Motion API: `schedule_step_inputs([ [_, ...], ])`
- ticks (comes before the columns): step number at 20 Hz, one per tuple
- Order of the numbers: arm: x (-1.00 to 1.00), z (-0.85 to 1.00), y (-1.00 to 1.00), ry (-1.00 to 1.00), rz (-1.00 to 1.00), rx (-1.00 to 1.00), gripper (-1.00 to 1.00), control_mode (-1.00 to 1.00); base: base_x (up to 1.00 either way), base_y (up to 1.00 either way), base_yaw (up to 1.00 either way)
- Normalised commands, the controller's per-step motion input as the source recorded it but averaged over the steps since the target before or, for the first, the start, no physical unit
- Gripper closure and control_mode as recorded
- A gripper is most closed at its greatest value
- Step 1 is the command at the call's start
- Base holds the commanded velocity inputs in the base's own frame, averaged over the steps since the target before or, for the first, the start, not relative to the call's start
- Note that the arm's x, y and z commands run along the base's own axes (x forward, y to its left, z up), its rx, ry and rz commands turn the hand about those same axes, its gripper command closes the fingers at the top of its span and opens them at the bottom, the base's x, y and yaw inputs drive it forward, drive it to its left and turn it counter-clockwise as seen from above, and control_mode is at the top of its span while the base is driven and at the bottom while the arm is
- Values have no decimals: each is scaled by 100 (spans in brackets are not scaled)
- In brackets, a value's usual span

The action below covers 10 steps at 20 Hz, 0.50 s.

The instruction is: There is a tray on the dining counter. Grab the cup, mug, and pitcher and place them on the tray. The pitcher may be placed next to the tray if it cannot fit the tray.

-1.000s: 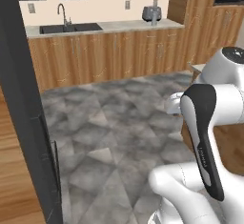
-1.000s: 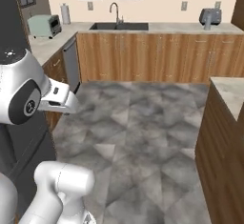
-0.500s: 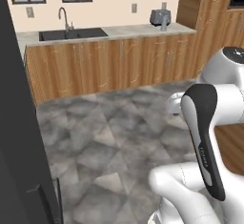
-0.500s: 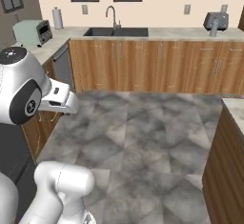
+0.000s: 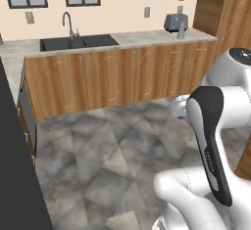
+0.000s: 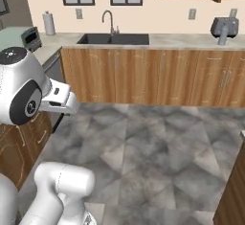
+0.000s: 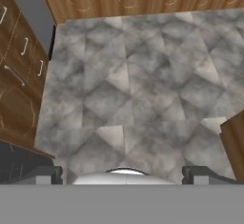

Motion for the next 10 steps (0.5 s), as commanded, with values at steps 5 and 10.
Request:
schedule_step_inputs([
  [5, 0, 0, 0, 0, 0, 0, -100, 100, 100, -16, 0],
  [10, 0, 0, 0, 0, 0, 0, -100, 100, 100, -19, 0],
])
